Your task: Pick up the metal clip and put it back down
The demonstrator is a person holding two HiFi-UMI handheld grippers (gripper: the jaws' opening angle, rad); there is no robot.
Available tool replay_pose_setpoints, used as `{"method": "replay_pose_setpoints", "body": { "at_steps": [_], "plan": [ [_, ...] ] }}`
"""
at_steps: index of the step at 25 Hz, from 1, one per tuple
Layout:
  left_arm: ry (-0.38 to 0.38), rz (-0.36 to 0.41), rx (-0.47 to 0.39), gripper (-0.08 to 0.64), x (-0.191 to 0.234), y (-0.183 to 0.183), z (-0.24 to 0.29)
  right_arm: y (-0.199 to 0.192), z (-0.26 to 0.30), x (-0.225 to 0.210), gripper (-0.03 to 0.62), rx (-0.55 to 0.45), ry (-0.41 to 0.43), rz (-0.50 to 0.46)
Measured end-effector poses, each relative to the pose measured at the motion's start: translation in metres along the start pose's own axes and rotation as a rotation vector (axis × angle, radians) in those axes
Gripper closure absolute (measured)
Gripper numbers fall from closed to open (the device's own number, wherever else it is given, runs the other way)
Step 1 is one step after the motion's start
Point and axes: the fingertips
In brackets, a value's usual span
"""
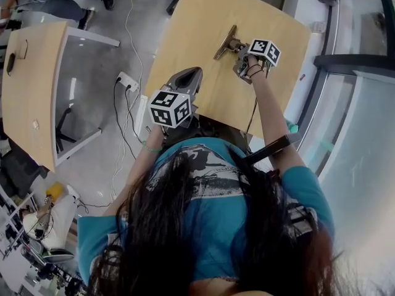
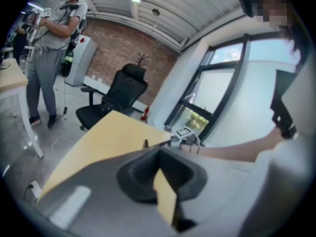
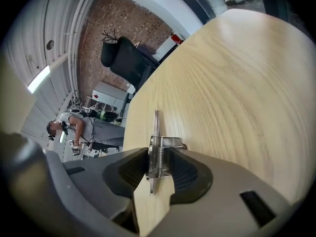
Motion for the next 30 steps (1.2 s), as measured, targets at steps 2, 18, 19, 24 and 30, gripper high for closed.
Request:
{"method": "replay_pose_setpoints", "body": {
  "at_steps": [2,18,19,24,30],
  "plan": [
    [0.005,-0.002,0.002,0.557,0.001,-0.002,-0.003,0.001,0.002,0.001,0.462,-0.003,-0.002,0.019],
    [0.010,-0.005,-0.025,0.557,0.001,-0.004,-0.024,-0.016,-0.051,0.040,0.500,-0.095,0.153,0.042],
    [0.006,-0.001,-0.025,0.557,-0.001,-0.004,-0.025,-0.019,-0.059,0.044,0.500,-0.106,0.176,0.051],
    [-0.019,0.012,-0.025,0.557,-0.006,-0.006,-0.033,-0.043,-0.099,0.061,0.500,-0.160,0.285,0.105],
    [-0.053,0.018,-0.024,0.557,-0.012,-0.010,-0.046,-0.072,-0.153,0.070,0.500,-0.258,0.374,0.165]
  ]
}}
Point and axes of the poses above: the fingertips, and each gripper's own axes: z forward along the fingers, x to its left, y out of its top, and after that the axes turned 9 degrees about -y, right-handed
